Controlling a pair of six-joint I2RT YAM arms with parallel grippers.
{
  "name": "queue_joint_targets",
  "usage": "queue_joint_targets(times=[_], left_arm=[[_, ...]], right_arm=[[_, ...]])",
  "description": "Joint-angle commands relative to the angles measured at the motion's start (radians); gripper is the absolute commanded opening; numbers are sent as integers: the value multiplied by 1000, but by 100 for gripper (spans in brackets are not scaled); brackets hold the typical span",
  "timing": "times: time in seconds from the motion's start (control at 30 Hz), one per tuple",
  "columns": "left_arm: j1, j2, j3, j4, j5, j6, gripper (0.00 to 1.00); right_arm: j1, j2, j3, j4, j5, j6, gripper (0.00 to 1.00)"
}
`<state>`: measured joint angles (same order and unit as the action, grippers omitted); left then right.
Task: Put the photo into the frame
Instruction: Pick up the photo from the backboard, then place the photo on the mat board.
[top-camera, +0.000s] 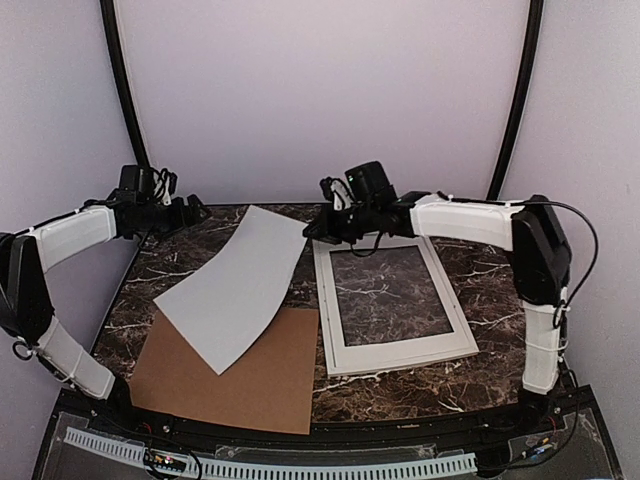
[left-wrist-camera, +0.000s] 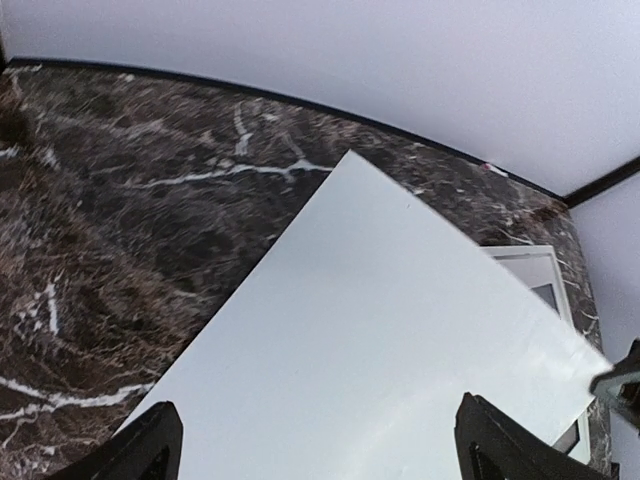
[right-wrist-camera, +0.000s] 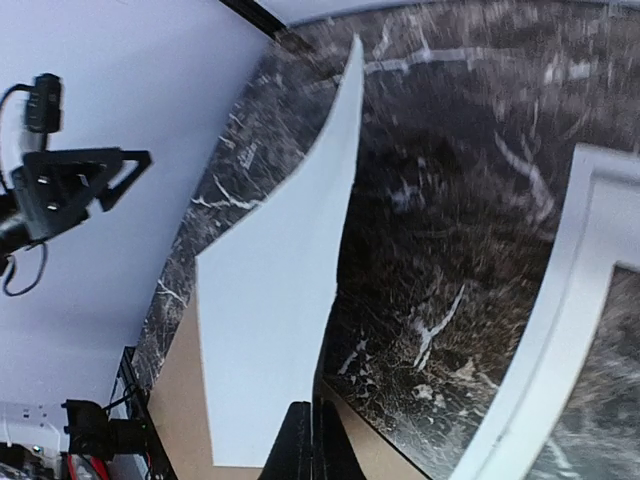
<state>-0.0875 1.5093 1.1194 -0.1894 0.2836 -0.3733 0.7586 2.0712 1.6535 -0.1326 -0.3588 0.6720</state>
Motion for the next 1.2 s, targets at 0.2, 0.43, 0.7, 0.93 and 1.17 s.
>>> queue_joint_targets(times=[0.2, 0.43, 0.7, 0.93, 1.17], left_arm=[[-158, -169, 23, 155, 181, 177, 95], [-375, -141, 197, 47, 51, 227, 94], [-650, -34, 337, 92, -95, 226, 94], [-766, 109, 455, 111, -141, 193, 94], [-767, 86, 452, 98, -186, 221, 95]], right_arm=[[-82, -431, 72, -408, 29, -348, 0], [-98, -544, 194, -497, 241, -138, 0], [-75, -586, 202, -430, 378, -57, 0], [-68, -532, 293, -481, 285, -116, 0], [-68, -493, 453, -655, 201, -219, 0]])
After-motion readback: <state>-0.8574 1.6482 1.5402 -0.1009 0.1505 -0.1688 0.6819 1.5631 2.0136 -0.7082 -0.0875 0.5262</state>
